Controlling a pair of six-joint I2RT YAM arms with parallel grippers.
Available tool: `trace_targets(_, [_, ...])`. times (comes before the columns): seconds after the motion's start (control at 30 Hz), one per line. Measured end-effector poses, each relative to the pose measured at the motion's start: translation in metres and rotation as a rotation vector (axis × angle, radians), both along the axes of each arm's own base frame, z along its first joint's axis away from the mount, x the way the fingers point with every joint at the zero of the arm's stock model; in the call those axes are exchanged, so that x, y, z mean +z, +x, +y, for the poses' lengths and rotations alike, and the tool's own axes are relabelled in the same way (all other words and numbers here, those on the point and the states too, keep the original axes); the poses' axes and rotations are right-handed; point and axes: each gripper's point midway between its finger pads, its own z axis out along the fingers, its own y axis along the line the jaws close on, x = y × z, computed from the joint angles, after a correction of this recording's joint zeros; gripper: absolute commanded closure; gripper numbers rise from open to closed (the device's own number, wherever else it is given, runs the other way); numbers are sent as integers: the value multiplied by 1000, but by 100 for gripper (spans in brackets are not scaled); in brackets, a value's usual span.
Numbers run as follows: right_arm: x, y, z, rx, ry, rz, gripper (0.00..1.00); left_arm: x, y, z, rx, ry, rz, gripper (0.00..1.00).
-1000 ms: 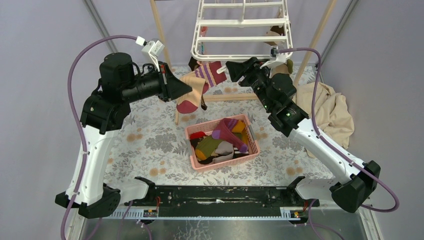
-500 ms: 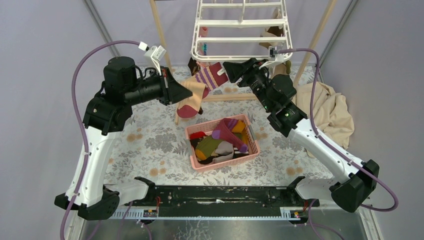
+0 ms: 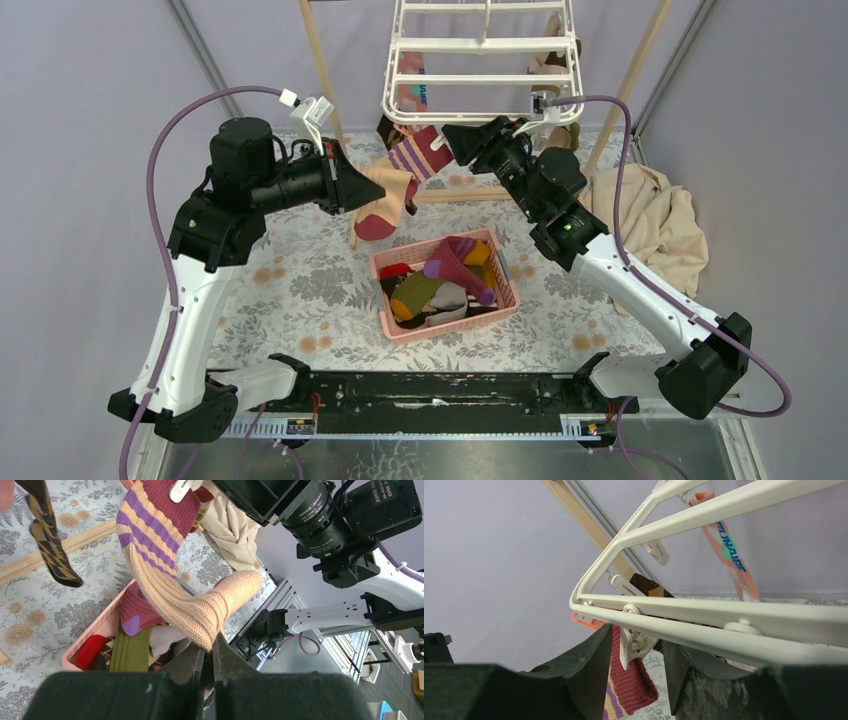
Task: Remove the socks clipped to the hanger
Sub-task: Remove the sock from the hanger.
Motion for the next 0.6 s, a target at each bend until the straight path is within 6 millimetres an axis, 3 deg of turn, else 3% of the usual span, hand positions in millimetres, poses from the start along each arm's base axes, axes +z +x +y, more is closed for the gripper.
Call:
trace_targets(0.23, [-1,-1,2,9,4,4,66,-4,1,0,0,4,11,90])
trace_targets(0.43, [-2,-1,4,21,4,5,91,-6,1,-1,-1,5,16,90])
trace_targets(0.6, [-1,-1,4,24,5,3,94,-11,1,-1,-2,9,27,90])
